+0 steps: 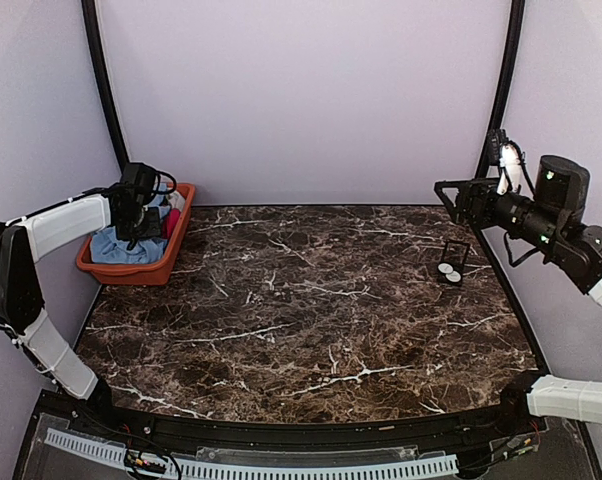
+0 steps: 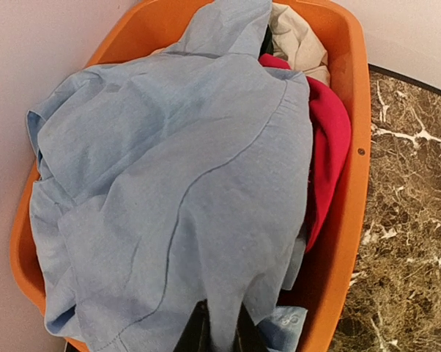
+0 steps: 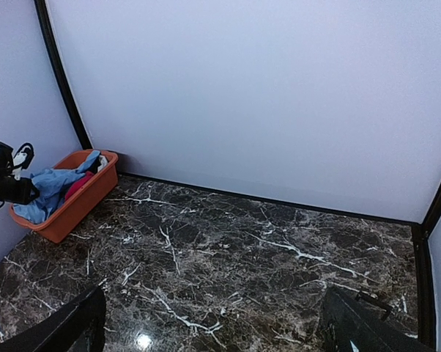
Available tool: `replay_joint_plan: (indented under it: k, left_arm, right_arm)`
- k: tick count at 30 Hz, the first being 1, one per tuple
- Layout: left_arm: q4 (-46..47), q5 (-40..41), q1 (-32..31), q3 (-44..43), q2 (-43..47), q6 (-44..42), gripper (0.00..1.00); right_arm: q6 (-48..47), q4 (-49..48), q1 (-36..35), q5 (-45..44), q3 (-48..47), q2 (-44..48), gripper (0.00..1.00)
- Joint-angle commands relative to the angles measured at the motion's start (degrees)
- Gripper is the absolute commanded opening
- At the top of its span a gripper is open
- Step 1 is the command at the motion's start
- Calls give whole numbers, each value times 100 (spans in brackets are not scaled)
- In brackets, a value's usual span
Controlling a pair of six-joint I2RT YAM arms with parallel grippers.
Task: Pin the brooch onto the clothing
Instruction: Pick up the crumpled clothing from the bin, then place the crumpled clothing at the center of the board.
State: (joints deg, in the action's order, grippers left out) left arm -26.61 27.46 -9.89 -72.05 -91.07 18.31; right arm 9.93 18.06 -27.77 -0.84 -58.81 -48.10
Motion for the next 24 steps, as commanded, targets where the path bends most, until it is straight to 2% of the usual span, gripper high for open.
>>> replay_joint_plan:
  k: [1,3,11,17,20,24]
  left_arm:
    - [9,-163,30,34,292,15,5]
    - [-5,-268,26,-36,433,53,1]
    - [331,-1043,22,-354,1331,-46,1]
    - [629,-2205,-38,-877,1696,32,1]
    - [855,-3050,-261,-1206,1668,181,1]
    - [868,-3434,-966,-1945,1344,61,1]
  right_arm:
    - [-27,-31,-36,47,-4,-68,99]
    - [-29,-40,-42,66,-8,-96,99]
    - [26,-114,-38,278,7,-273,99]
    - [40,-151,-31,339,9,-344,99]
    - [59,-171,-36,387,5,-370,99]
    - [66,-172,-36,409,-25,-422,99]
